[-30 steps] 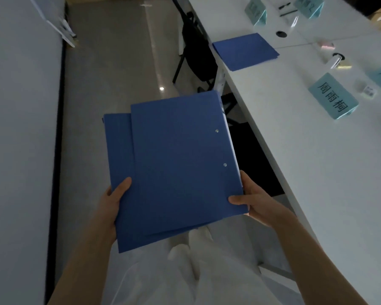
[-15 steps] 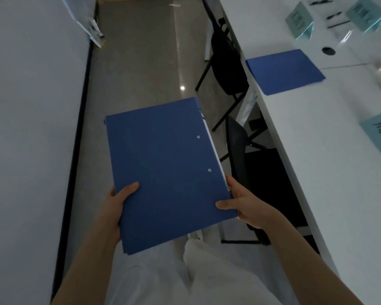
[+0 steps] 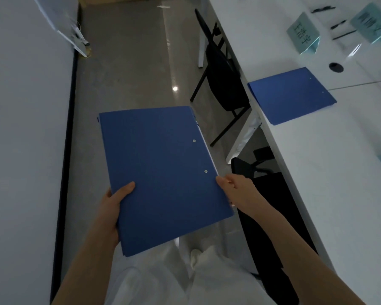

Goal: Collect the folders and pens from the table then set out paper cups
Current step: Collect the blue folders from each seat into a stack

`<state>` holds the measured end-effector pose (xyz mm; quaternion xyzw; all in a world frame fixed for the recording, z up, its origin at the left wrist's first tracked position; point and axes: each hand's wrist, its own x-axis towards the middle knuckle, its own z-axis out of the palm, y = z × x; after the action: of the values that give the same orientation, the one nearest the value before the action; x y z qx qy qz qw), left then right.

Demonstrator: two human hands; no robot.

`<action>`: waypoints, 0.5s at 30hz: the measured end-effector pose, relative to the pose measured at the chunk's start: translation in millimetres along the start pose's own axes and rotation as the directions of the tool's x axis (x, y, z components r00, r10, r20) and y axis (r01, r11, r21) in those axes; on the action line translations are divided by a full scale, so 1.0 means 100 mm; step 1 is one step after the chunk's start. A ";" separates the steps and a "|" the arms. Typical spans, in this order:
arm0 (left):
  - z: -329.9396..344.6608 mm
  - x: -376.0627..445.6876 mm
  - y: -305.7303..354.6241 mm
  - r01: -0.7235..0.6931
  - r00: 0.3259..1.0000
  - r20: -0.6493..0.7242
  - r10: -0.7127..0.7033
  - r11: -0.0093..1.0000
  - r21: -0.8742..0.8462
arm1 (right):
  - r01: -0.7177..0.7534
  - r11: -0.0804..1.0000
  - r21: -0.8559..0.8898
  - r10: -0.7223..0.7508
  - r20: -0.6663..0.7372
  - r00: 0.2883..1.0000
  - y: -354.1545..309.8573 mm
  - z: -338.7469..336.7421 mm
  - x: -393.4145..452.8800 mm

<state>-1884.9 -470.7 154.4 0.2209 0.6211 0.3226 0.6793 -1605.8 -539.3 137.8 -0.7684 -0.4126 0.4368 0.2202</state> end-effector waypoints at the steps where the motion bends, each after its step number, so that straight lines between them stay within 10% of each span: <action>1: 0.01 0.11 0.09 0.007 1.000 0.010 -0.007 1.000 0.003 | 0.004 0.999 -0.052 -0.005 -0.024 1.000 -0.06 0.01 0.11; 8: 0.15 1.04 0.99 0.035 0.994 0.101 -0.041 0.997 0.065 | -0.120 0.984 0.129 0.124 -0.025 0.992 -0.72 0.14 0.97; 15: 0.55 1.86 1.88 0.062 0.970 0.220 -0.100 0.983 0.176 | -0.270 0.676 0.686 0.311 0.067 0.948 -1.23 0.10 1.68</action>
<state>-1857.7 -202.1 162.3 0.2872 0.5724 0.2138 0.7377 -1622.0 -331.6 137.0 -0.6992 -0.0877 0.5659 0.4281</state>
